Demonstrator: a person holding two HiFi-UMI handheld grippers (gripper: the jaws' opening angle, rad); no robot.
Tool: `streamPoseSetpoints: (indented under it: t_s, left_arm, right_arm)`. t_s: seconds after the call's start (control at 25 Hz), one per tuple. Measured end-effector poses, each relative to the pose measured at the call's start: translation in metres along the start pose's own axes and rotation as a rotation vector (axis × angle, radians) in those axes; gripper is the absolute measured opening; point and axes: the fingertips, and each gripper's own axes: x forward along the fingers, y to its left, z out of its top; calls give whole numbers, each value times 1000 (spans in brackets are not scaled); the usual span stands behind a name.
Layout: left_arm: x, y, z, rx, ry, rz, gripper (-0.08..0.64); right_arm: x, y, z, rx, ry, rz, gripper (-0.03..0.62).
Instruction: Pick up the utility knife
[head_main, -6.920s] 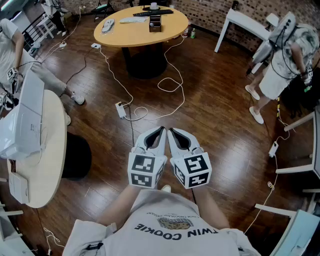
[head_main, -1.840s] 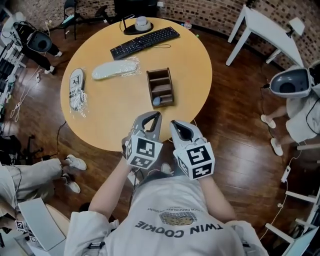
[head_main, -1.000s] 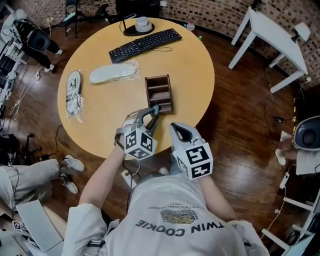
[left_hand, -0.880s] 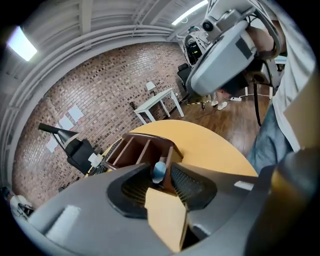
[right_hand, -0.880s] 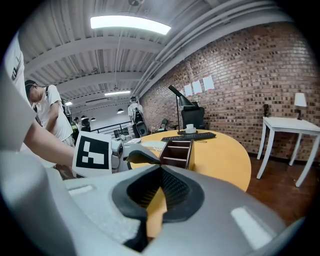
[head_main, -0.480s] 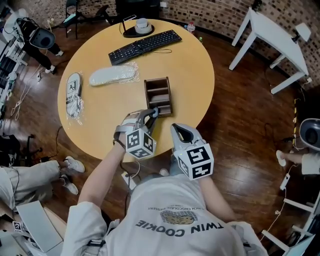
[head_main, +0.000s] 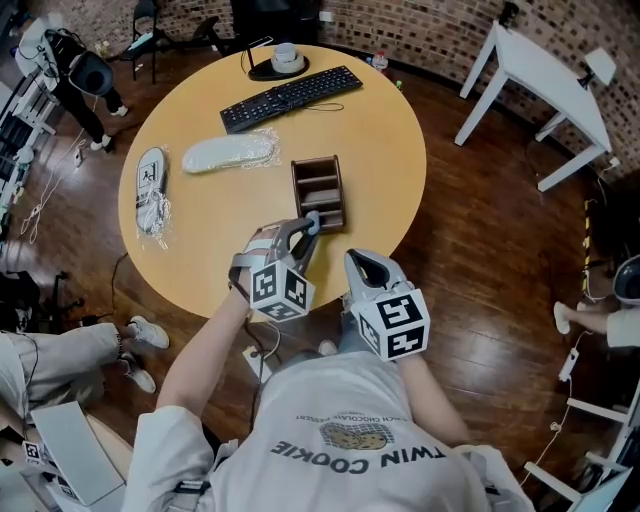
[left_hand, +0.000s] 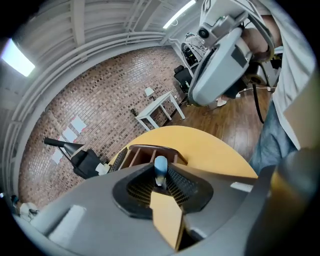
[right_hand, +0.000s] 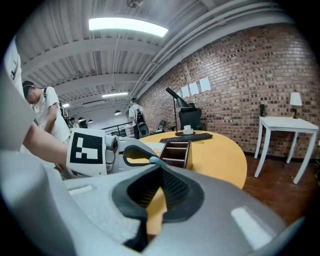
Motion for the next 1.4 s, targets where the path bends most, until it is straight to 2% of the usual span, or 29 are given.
streamPoseSetpoints:
  t_s: [0.48, 0.76, 1.0, 1.4]
  left_arm:
    - [-72, -1, 40, -114, -132, 86, 69]
    - [-116, -8, 58, -267, -183, 134, 70]
    - [-139, -30, 76, -393, -198, 154, 71]
    - [-173, -90, 122, -517, -203, 229, 70]
  right_arm:
    - [-38, 31, 16, -29, -58, -20, 2]
    - [-64, 51, 15, -48, -65, -10, 2]
    - [-92, 58, 5, -61, -54, 14, 2]
    - [-163, 65, -24, -91, -57, 84, 2]
